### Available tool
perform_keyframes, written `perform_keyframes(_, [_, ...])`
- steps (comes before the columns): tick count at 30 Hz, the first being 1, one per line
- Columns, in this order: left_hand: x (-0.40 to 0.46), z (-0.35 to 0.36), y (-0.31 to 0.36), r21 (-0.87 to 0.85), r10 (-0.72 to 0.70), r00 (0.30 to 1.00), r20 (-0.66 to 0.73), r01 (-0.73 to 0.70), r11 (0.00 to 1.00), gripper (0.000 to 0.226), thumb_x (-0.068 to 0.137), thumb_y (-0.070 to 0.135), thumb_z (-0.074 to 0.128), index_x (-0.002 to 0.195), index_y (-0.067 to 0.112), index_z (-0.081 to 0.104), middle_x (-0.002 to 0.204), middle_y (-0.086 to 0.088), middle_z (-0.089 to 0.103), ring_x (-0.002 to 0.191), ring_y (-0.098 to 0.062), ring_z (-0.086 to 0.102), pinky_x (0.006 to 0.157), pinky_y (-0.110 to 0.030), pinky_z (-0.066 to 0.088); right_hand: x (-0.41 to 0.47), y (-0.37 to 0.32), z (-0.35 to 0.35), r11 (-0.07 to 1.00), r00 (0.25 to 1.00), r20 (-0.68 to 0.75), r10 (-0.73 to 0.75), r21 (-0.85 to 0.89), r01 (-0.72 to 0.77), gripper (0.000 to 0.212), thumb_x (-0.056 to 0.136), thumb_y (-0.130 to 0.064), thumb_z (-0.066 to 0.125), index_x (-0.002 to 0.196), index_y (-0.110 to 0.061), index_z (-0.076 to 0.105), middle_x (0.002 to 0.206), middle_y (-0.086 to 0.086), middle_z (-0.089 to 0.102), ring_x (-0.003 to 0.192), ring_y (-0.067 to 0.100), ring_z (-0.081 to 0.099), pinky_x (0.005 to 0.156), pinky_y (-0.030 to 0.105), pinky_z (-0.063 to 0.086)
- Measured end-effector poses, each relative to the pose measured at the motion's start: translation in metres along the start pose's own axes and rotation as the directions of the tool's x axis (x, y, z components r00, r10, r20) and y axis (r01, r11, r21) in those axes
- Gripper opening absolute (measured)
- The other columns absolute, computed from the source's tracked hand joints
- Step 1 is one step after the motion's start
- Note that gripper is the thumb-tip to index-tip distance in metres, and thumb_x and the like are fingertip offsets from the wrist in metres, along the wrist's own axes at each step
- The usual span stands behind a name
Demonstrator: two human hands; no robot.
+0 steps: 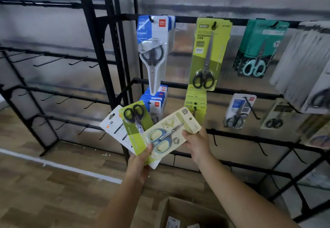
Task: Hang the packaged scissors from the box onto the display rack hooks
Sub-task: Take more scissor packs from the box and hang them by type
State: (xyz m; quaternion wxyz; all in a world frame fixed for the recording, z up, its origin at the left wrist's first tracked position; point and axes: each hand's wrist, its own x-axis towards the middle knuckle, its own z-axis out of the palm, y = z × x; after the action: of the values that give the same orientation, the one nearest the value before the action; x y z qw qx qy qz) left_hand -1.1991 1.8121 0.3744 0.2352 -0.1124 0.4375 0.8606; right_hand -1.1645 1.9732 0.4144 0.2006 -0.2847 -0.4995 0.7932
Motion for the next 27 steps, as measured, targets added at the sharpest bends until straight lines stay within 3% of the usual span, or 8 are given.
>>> perform_keyframes(2, [0.003,-0.001,-0.004,0.029,-0.03,0.999,-0.022,0.03,0.999,0.044,0.089,0.006,0.06,0.131,-0.001,0.05,0.125,-0.023,0.059,0.106,-0.034,0.06,0.07,-0.035,0.059,0.005,-0.004,-0.017,1.0,0.998,-0.061,-0.004,0.0,0.004,0.038,0.085,0.012,0.054,0.12,-0.003,0.048,0.116,0.014,0.061,0.103,0.029,0.06,0.065,0.032,0.053])
perform_keyframes(5, [0.009,0.001,-0.013,0.062,-0.048,0.999,-0.007,0.048,0.997,0.041,0.091,0.006,0.057,0.131,0.0,0.051,0.122,-0.021,0.061,0.092,-0.027,0.063,0.064,-0.033,0.058,0.012,-0.013,-0.056,0.998,0.987,-0.15,-0.059,-0.001,0.059,0.033,0.083,0.011,0.058,0.109,-0.008,0.05,0.11,0.013,0.062,0.101,0.03,0.061,0.063,0.033,0.053])
perform_keyframes(10, [0.017,0.013,-0.035,0.103,-0.107,0.994,0.01,0.105,0.989,0.041,0.092,0.007,0.056,0.131,0.0,0.051,0.115,-0.018,0.063,0.089,-0.025,0.063,0.077,-0.038,0.053,0.015,-0.034,-0.121,0.989,0.947,-0.287,-0.147,-0.025,0.146,0.034,0.084,0.008,0.059,0.108,-0.015,0.055,0.103,0.007,0.064,0.084,0.018,0.062,0.06,0.031,0.051])
perform_keyframes(14, [0.016,0.031,-0.055,0.142,-0.158,0.984,0.081,0.145,0.979,0.034,0.093,0.007,0.054,0.126,0.004,0.055,0.095,-0.008,0.071,0.075,-0.02,0.069,0.054,-0.029,0.058,0.014,-0.04,-0.164,0.989,0.901,-0.409,-0.145,-0.021,0.15,0.035,0.087,0.006,0.057,0.119,-0.006,0.055,0.104,0.011,0.063,0.089,0.028,0.06,0.063,0.036,0.052])
perform_keyframes(18, [0.012,0.046,-0.078,0.139,-0.231,0.964,0.131,0.213,0.967,0.026,0.092,0.003,0.053,0.117,0.004,0.058,0.079,-0.004,0.074,0.065,-0.017,0.071,0.051,-0.029,0.057,0.006,-0.042,-0.193,0.982,0.842,-0.517,-0.153,0.019,0.19,0.033,0.087,0.005,0.058,0.116,-0.012,0.055,0.099,0.007,0.062,0.089,0.026,0.058,0.06,0.031,0.048])
perform_keyframes(23, [0.01,0.06,-0.104,0.173,-0.297,0.939,0.175,0.268,0.948,0.016,0.092,0.005,0.053,0.105,0.01,0.061,0.076,-0.003,0.074,0.064,-0.016,0.071,0.049,-0.029,0.056,-0.007,-0.044,-0.222,0.969,0.773,-0.599,-0.209,-0.023,0.244,0.031,0.084,0.009,0.059,0.109,-0.008,0.059,0.104,0.016,0.064,0.096,0.032,0.059,0.075,0.041,0.051])
perform_keyframes(25, [0.009,0.065,-0.114,0.193,-0.33,0.929,0.167,0.297,0.935,0.014,0.091,0.006,0.054,0.103,0.011,0.061,0.074,-0.003,0.074,0.062,-0.016,0.071,0.048,-0.029,0.056,-0.015,-0.045,-0.235,0.974,0.739,-0.637,-0.218,-0.089,0.21,0.038,0.084,0.006,0.061,0.12,-0.006,0.056,0.111,0.017,0.064,0.102,0.034,0.06,0.085,0.047,0.052])
perform_keyframes(27, [0.008,0.071,-0.126,0.207,-0.366,0.917,0.159,0.332,0.92,0.013,0.09,0.006,0.056,0.1,0.012,0.062,0.073,-0.002,0.074,0.06,-0.016,0.071,0.046,-0.03,0.055,-0.025,-0.048,-0.25,0.974,0.704,-0.676,-0.22,-0.117,0.192,0.04,0.085,0.002,0.062,0.123,-0.008,0.055,0.113,0.014,0.064,0.101,0.032,0.061,0.084,0.043,0.052])
